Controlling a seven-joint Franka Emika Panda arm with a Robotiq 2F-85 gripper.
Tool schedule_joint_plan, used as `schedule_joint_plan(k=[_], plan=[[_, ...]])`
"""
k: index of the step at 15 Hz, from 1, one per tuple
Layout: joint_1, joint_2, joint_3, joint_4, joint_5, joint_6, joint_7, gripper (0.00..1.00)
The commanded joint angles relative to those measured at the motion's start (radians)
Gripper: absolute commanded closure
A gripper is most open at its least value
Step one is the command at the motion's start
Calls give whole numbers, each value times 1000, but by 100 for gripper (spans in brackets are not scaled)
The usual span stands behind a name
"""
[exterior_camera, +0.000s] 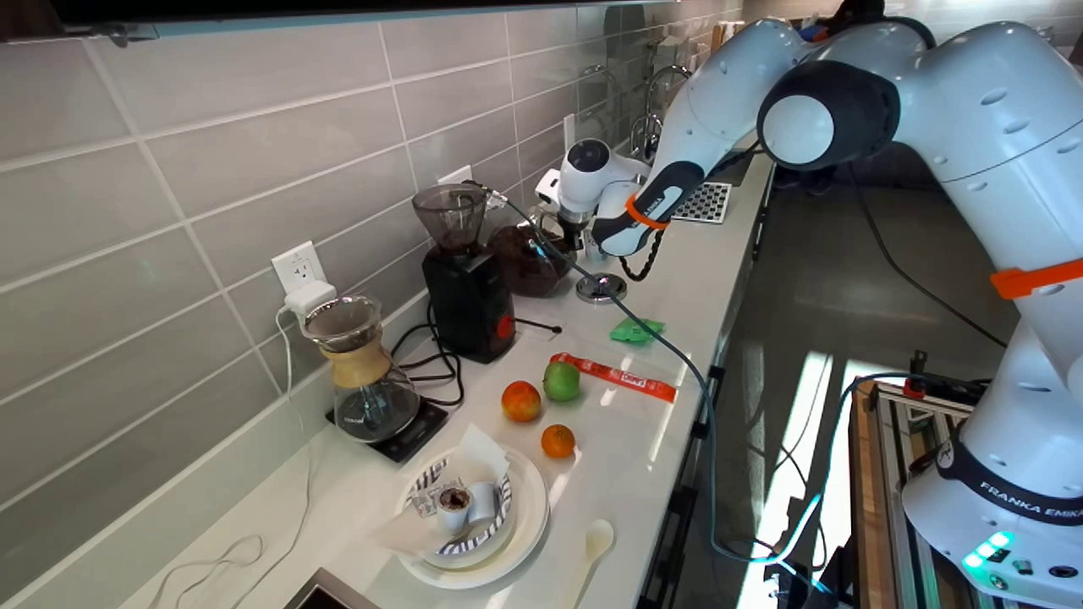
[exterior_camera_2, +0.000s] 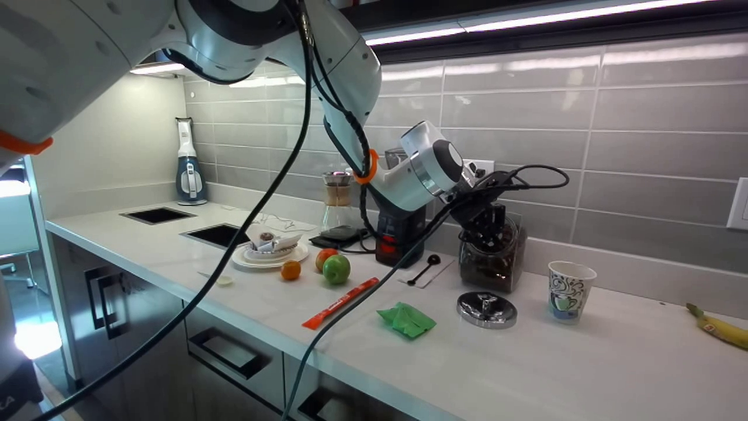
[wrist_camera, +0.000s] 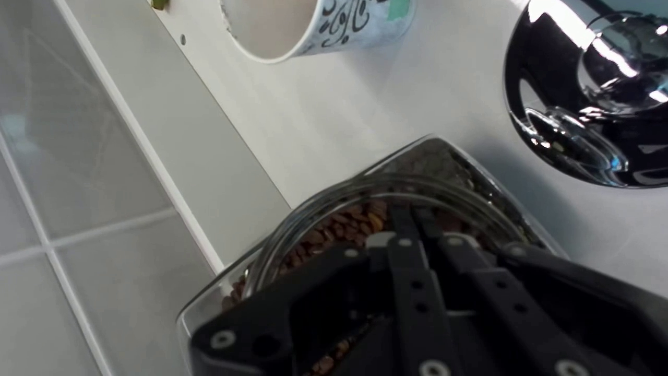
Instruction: Transfer a spoonful of contents from the container into the cup
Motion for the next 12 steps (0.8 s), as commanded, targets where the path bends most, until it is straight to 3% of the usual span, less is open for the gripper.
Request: schedule_joint_plan(k=[1,4,5,6,12], plan=[[33,12,-46,12,-43,-11,64,99],[49,9,-62,11,-50,-19,100,91],[54,10,-68,11,-53,-19,111,71],[58,9,-72,9,-58,-20,118,67],[89,-11,-104,-9,-89,-44,183,21]])
